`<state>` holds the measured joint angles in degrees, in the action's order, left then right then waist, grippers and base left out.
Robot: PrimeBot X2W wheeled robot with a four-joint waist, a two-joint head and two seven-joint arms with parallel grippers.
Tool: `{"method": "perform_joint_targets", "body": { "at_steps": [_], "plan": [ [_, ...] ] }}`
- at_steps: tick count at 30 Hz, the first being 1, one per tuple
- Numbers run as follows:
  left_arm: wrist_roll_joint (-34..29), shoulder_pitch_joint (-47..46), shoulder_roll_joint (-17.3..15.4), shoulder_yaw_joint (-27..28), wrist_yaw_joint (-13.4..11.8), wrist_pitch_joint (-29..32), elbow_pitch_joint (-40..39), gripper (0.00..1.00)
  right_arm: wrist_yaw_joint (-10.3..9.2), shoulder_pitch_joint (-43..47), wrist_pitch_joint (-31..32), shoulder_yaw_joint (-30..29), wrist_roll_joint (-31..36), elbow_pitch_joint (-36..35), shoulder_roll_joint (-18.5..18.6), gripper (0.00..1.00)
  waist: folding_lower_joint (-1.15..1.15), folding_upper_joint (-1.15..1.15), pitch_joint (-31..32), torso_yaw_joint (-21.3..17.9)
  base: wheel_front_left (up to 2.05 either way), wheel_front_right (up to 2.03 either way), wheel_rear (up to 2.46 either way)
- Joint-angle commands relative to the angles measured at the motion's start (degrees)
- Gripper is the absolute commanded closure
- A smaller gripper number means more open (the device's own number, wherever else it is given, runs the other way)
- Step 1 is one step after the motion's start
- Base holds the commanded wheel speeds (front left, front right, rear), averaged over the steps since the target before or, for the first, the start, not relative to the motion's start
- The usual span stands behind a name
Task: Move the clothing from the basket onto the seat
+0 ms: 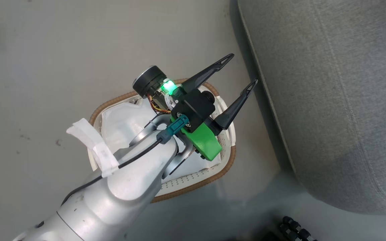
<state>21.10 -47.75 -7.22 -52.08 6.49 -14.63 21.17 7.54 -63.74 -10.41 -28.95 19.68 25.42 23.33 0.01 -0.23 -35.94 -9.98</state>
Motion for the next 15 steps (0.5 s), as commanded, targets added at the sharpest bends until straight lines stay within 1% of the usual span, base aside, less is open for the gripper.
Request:
{"method": "perform_joint_targets", "body": {
  "at_steps": [1,8,11,15],
  "plan": [
    [-0.36,-1.5,-0.51,0.12,-0.47,0.08,-0.45,0.0,-0.1,1.4,0.21,-0.52,-0.46,1.02,-0.15,1.0,-0.01,0.23,-5.09,4.35,0.0,0.0,0.0],
    [-1.19,-2.22,-1.28,-0.04,-1.49,0.58,-1.88,0.0,-0.1,4.68,-0.25,-1.3,0.83,6.41,-2.55,1.0,-0.01,0.23,-7.08,3.98,0.0,0.0,0.0],
    [-1.19,-2.42,-1.52,-0.16,-1.49,0.86,-2.29,0.0,-0.1,5.81,-0.68,-0.63,1.04,8.9,-3.83,1.0,-0.01,0.23,-7.12,3.36,0.0,0.0,0.0],
    [-0.79,-2.7,-1.9,-0.08,-1.61,1.01,-2.37,0.0,-0.1,6.53,-1.3,0.49,1.18,11.92,-4.22,1.0,-0.01,0.23,-6.69,2.69,0.0,0.0,0.0]
  ]
}}
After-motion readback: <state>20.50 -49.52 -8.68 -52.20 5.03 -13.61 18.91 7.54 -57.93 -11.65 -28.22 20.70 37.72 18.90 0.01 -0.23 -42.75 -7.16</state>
